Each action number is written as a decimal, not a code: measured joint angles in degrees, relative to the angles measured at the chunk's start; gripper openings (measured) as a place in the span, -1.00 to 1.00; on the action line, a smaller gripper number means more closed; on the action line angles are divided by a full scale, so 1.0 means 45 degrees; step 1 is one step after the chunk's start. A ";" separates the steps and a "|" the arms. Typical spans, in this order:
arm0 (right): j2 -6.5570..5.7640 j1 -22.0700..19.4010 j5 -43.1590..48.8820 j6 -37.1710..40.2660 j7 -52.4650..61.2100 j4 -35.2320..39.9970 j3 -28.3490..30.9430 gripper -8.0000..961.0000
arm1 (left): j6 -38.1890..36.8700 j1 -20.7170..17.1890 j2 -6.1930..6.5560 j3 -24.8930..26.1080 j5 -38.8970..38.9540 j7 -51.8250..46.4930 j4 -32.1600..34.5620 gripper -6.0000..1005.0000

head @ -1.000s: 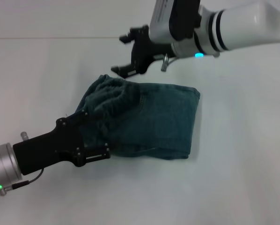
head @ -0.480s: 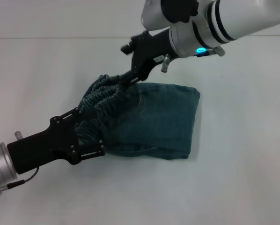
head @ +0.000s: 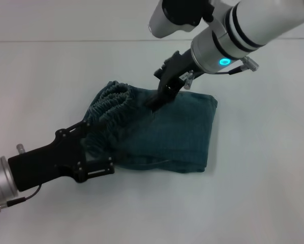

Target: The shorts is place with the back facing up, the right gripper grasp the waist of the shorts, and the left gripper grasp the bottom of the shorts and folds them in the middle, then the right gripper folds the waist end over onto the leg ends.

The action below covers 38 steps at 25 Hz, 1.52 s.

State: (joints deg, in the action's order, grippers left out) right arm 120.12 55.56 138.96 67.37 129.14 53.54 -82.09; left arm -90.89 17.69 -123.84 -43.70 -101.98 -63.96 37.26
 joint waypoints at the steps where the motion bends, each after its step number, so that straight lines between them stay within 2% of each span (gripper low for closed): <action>1: 0.0001 0.0038 0.0019 -0.0021 0.0012 -0.0138 0.0019 0.83 | 0.0000 0.0000 0.0000 0.0000 0.0000 0.0000 0.0000 0.79; 7: -0.0011 0.0058 -0.0408 -0.0683 -0.0587 -0.1157 0.0069 0.83 | 0.0133 -0.0065 -0.0013 0.0174 -0.0650 0.0025 0.0329 0.79; 12: -0.0046 0.0246 -0.1698 -0.1656 -0.2077 -0.2677 0.0075 0.83 | 0.0515 -0.0159 0.0000 0.0606 -0.0732 0.0029 0.0440 0.79; 20: -0.0034 0.0815 -0.4280 -0.3669 -0.5418 -0.5269 0.0092 0.83 | 0.0862 -0.0277 -0.0037 0.0668 -0.0733 0.0039 0.0550 0.79; 27: 0.0016 0.0932 -0.7640 -0.5666 -0.9514 -0.6835 0.0086 0.83 | 0.0957 -0.0279 -0.0059 0.0650 -0.0722 0.0039 0.0516 0.79; 30: 0.0068 0.1034 -0.8436 -0.6399 -1.0724 -0.7324 0.0081 0.83 | 0.0946 -0.0279 -0.0059 0.0648 -0.0692 0.0038 0.0494 0.79; 38: 0.0084 0.1082 -1.0318 -0.6804 -1.2879 -0.7940 0.0060 0.83 | 0.1173 -0.0192 -0.0058 0.0648 -0.0667 0.0028 0.0336 0.79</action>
State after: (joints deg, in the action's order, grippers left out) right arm 120.50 60.43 92.52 36.75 71.19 17.81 -81.82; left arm -85.62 16.83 -124.10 -40.78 -104.99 -63.83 38.77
